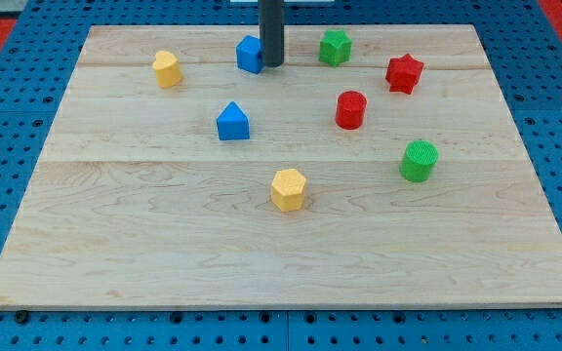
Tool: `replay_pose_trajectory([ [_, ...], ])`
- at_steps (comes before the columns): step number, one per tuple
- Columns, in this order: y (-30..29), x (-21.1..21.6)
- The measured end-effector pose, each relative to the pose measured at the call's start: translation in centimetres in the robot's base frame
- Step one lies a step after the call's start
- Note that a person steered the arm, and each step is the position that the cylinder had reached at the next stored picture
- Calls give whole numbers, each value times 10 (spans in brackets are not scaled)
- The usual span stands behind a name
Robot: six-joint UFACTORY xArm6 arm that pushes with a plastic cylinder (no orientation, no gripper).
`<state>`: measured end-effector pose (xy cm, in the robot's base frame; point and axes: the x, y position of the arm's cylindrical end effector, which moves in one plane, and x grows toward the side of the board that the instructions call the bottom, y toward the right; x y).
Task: Slide blue cube into blue triangle
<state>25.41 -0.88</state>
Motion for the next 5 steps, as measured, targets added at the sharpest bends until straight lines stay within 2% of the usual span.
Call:
replay_pose_trajectory([
  [1,-6,-48],
  [2,-63,-35],
  [3,-25,-14],
  [4,2,-19],
  [5,0,1],
])
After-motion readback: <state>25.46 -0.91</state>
